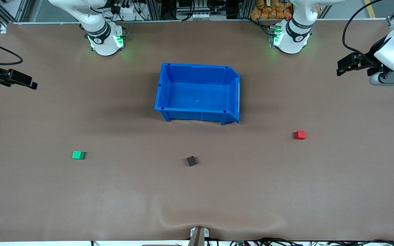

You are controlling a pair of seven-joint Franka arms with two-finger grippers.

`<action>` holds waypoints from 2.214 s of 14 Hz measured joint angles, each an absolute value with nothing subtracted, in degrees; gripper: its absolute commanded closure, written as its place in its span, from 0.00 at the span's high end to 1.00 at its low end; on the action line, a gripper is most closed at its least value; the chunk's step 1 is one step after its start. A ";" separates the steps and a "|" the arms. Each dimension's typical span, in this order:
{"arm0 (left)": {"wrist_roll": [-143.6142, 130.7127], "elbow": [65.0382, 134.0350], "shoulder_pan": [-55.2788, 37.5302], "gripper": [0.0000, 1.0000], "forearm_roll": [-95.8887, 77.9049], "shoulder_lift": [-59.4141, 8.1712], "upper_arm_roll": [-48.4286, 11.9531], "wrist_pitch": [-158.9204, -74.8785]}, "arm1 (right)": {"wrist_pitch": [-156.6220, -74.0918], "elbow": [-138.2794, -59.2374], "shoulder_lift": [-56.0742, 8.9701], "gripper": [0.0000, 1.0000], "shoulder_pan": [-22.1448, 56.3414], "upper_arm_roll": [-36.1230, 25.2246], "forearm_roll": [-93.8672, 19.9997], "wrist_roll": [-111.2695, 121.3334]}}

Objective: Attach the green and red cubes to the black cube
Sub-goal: 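Reach the right gripper to the green cube while the left gripper reaches the red cube, then close the right gripper on the green cube while the left gripper lowers to red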

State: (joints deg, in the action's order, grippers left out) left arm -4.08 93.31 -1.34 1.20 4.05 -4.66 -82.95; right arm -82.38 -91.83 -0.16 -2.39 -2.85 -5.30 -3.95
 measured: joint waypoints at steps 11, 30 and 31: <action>-7.26 105.53 0.68 1.00 1.21 5.46 -5.64 -97.51 | -96.64 -92.61 -17.89 1.00 -1.79 -2.62 -5.41 -3.53; -8.80 118.26 1.74 1.00 3.31 -6.39 -6.44 -124.78 | -126.09 -93.30 -41.40 1.00 -2.92 -3.32 -5.36 6.04; -8.79 118.43 1.72 1.00 5.43 -7.54 -6.48 -126.27 | -126.22 -93.29 -41.65 1.00 -2.92 -3.29 -5.36 6.07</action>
